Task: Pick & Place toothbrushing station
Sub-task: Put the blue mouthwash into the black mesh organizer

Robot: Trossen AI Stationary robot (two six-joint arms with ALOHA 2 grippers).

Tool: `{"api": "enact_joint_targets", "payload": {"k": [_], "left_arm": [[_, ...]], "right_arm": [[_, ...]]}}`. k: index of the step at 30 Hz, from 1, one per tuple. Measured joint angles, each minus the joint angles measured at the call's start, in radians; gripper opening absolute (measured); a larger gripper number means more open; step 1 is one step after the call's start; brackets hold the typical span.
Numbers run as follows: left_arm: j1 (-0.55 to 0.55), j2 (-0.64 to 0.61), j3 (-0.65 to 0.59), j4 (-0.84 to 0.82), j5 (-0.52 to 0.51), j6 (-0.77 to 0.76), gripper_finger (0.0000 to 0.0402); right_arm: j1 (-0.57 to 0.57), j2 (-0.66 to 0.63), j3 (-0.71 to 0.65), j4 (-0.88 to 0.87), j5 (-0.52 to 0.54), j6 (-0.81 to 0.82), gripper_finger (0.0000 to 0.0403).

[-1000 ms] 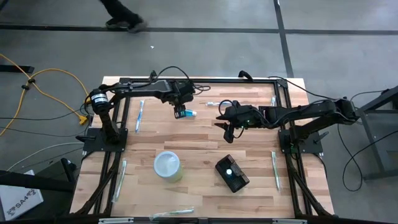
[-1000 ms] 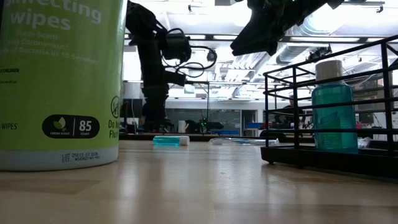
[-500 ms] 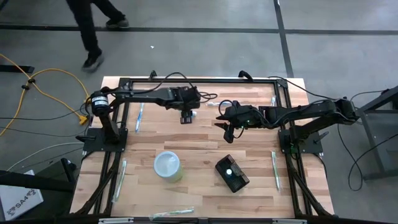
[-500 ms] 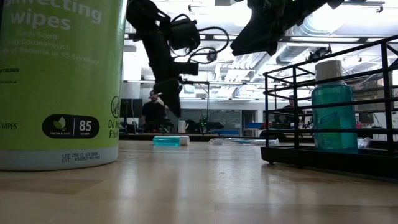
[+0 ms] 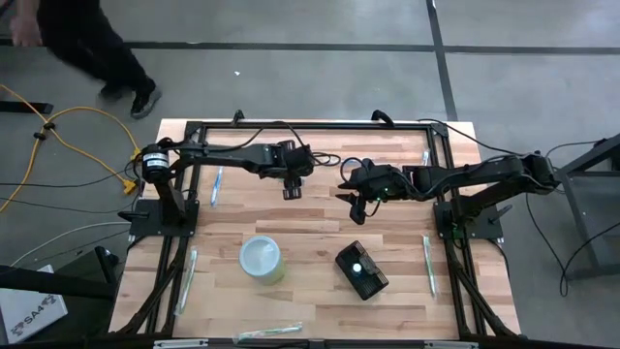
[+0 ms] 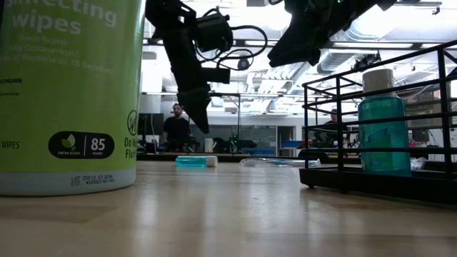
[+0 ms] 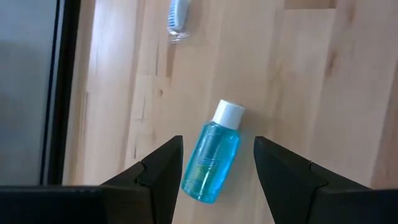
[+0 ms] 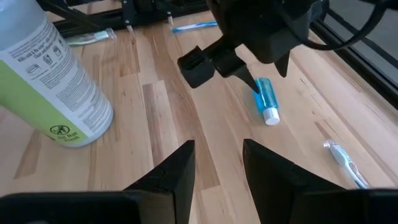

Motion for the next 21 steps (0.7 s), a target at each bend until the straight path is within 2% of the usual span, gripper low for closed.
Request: {"api": "enact_joint_targets", "payload": {"k": [4, 10, 15, 21], "left_arm": [[0.013, 0.0, 0.0, -0.028, -0.001, 0.057, 0.0189], [0.041, 0.0, 0.0, -0.047, -0.011, -0.108, 0.0189], [0.069, 0.0, 0.0, -0.091, -0.001, -0.041, 0.0189], [0.157, 0.0, 0.0, -0.088, 0.23, 0.056, 0.0189]], "right_arm": [[0.0, 0.0, 0.0, 0.0, 0.001, 0.0, 0.0127], [0.0, 0.0, 0.0, 0.0, 0.001, 0.0, 0.0127], [0.0, 0.0, 0.0, 0.0, 0.001, 0.0, 0.0127], [0.0, 0.0, 0.0, 0.0, 0.001, 0.0, 0.0127]]}}
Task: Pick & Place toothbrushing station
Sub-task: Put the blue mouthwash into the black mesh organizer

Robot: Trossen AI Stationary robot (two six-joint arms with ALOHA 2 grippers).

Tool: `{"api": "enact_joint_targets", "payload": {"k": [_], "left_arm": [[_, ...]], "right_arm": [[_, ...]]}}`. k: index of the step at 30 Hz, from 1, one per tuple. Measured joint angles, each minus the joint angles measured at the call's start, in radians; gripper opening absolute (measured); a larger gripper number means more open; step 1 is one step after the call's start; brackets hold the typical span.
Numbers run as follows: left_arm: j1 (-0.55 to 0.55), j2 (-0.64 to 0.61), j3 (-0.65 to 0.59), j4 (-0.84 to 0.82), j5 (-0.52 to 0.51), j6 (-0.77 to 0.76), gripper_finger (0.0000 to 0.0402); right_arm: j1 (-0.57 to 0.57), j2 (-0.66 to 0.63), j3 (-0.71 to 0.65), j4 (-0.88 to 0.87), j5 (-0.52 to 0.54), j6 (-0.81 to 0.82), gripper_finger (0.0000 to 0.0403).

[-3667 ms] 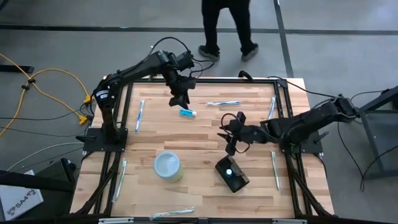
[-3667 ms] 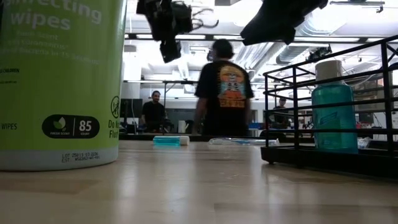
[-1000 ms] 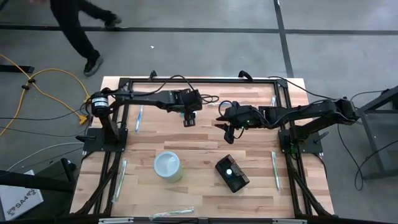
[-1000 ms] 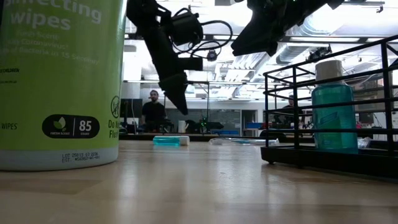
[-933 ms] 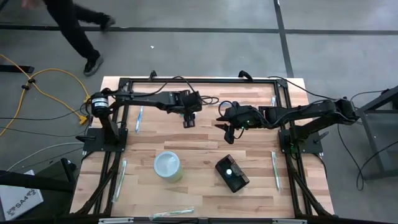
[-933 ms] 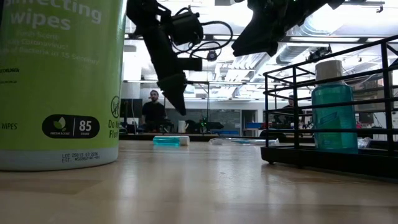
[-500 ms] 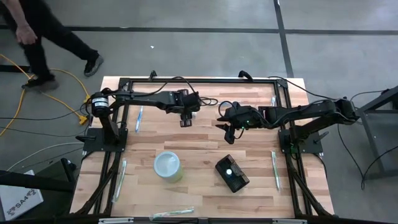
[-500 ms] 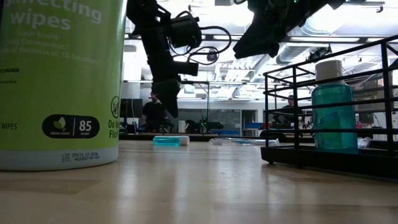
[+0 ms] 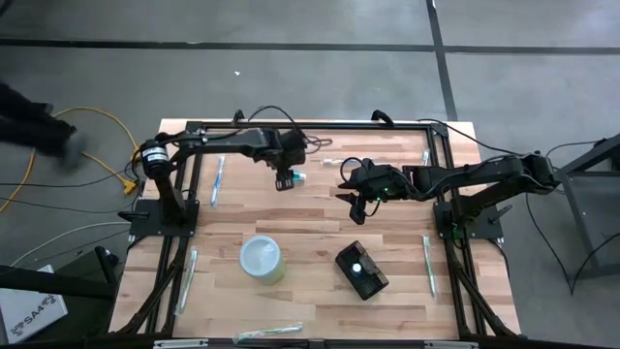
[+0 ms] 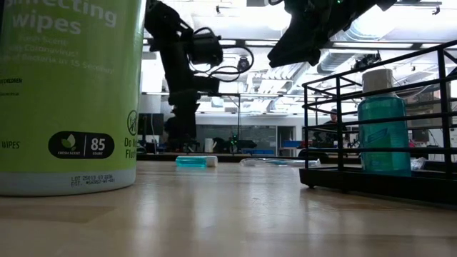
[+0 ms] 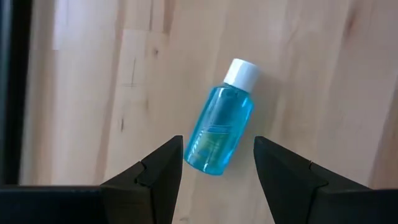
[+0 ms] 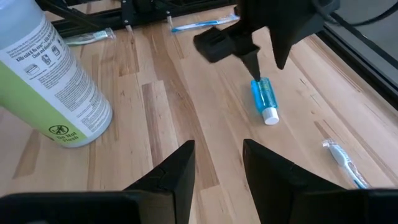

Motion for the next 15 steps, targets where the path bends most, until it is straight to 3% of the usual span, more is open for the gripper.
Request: {"api": "enact_joint_targets", "payload": {"k": [6, 15], "left_arm": [[0.051, 0.0, 0.0, 0.001, 0.018, 0.029, 0.0189], [0.012, 0.0, 0.0, -0.019, 0.004, 0.12, 0.0189]], "right_arm": [[0.0, 0.0, 0.0, -0.001, 0.0, 0.0, 0.0127], [0.0, 0.0, 0.0, -0.003, 0.0, 0.0, 0.0127]]}}
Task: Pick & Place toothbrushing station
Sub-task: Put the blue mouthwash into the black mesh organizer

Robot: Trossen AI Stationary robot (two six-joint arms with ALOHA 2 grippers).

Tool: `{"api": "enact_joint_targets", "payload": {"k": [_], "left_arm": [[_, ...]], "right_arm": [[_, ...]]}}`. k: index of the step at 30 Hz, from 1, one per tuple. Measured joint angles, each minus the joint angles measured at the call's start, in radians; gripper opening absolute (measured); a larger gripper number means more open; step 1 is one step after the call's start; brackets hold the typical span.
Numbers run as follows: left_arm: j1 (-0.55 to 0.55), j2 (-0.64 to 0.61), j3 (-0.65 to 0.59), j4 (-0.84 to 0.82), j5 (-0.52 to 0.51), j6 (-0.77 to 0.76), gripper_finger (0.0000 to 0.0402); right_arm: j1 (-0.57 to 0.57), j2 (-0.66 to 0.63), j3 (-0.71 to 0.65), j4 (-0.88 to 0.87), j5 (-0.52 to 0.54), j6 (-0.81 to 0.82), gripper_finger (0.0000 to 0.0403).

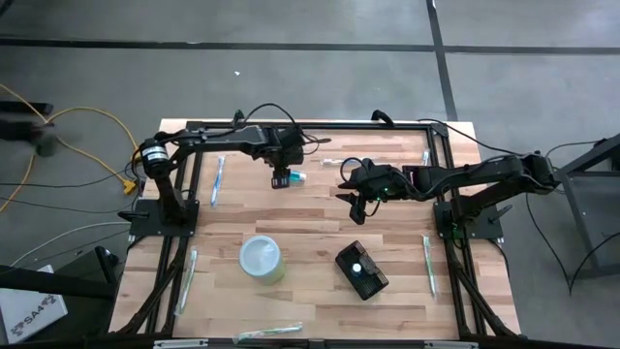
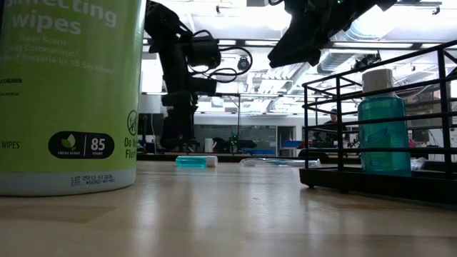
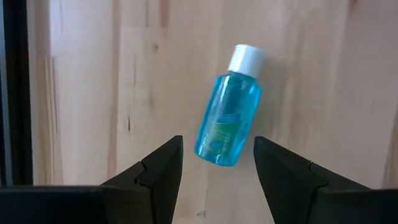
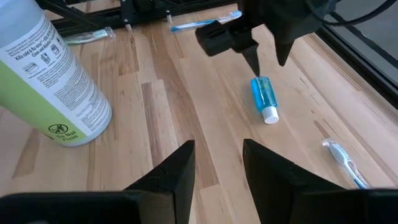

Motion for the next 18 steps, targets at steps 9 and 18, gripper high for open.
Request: {"api": "enact_joint_targets", "payload": {"k": [9, 18], "left_arm": [[-0.021, 0.004, -0.002, -0.004, 0.0, 0.018, 0.0189], [-0.019, 0.004, -0.017, 0.007, 0.0, 0.026, 0.0192]], "right_arm": [[0.0, 0.0, 0.0, 0.0, 0.0, 0.004, 0.0127], [0.0, 0.0, 0.0, -0.001, 0.0, 0.004, 0.0127]]}}
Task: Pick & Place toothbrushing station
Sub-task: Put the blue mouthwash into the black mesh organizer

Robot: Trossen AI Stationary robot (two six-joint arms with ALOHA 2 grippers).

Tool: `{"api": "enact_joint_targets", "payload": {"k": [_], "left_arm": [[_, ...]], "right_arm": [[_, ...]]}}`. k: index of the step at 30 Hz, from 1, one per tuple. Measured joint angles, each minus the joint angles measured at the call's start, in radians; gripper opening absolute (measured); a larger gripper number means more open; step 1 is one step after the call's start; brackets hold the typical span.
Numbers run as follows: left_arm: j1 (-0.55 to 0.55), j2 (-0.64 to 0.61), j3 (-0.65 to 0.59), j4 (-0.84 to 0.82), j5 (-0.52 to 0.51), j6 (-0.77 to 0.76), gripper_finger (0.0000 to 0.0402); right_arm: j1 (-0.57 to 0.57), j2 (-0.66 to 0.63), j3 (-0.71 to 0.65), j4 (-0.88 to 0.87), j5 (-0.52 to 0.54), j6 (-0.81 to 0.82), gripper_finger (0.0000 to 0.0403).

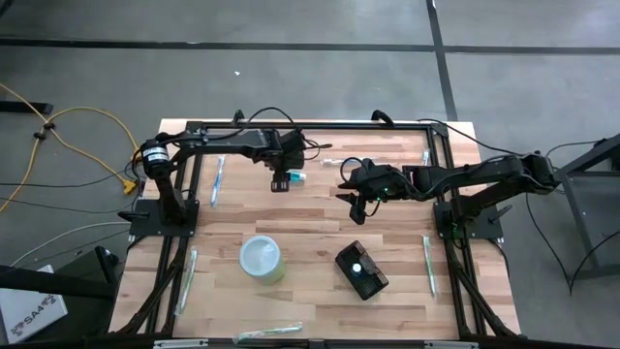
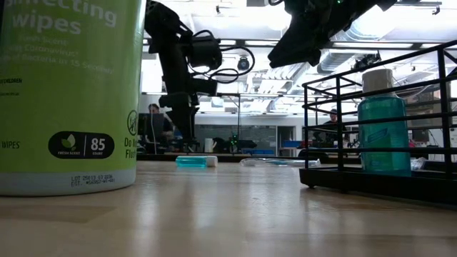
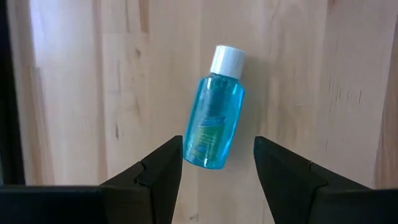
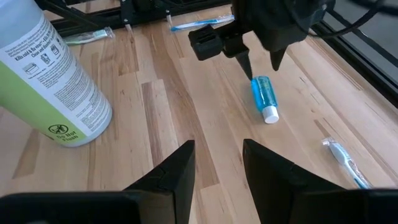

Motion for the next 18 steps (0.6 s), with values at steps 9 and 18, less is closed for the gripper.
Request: {"api": "enact_joint_targets", "payload": {"k": [9, 18], "left_arm": [[0.0, 0.0, -0.065, 0.048, -0.05, 0.002, 0.0242], [0.0, 0.001, -0.11, 0.11, -0.028, 0.026, 0.0246]], "right_arm": [[0.0, 0.0, 0.0, 0.0, 0.0, 0.0, 0.0127], [0.0, 0.0, 0.0, -0.001, 0.0, 0.022, 0.0127]]}}
